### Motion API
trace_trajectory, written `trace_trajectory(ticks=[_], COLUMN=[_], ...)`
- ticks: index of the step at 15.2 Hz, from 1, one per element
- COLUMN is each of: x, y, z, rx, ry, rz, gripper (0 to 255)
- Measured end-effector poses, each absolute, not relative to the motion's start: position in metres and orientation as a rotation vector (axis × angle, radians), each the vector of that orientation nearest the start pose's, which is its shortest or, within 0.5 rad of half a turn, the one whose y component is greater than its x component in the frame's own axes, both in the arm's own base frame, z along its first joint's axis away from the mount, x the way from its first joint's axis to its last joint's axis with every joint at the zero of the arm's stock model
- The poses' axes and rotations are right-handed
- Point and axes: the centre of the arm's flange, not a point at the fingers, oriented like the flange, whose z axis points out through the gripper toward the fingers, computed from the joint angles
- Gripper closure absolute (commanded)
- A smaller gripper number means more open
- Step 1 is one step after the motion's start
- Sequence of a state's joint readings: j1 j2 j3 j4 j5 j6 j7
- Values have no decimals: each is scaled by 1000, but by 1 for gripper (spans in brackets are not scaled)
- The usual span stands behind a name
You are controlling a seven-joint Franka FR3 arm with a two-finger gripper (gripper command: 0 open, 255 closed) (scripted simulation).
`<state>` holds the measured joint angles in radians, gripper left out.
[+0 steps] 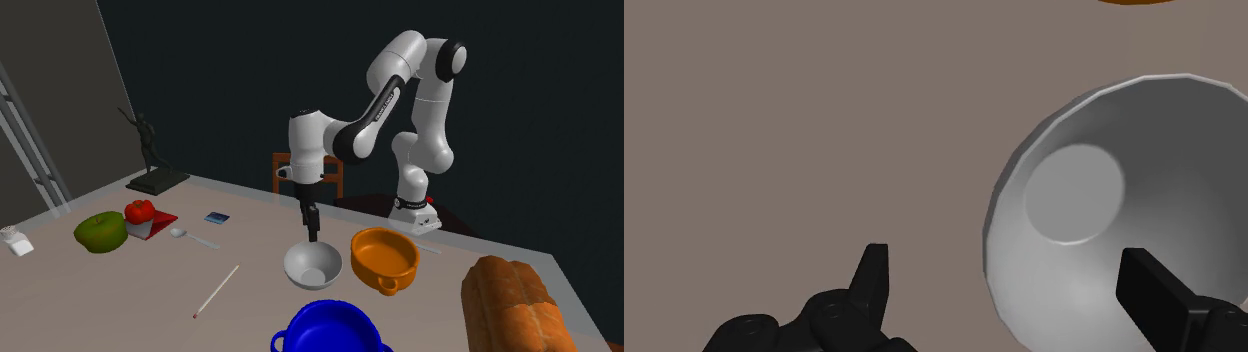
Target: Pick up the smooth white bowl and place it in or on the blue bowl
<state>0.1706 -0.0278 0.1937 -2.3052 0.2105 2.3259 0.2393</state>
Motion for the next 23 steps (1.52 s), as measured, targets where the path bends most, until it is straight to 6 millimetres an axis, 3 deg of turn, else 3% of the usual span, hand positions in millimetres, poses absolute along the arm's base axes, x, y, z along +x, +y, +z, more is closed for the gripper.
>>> trace_trajectory(ticks=[3, 9, 10, 20, 23], x=[478, 479, 479, 479, 478], y=[189, 189, 189, 189, 189], z=[347, 344, 344, 344, 354], rx=[-2983, -2982, -2982, -2982, -2982], ry=[24, 24, 24, 24, 24], rz=[-1, -2, -2, -3, -2], gripper=[0, 0, 255, 255, 255])
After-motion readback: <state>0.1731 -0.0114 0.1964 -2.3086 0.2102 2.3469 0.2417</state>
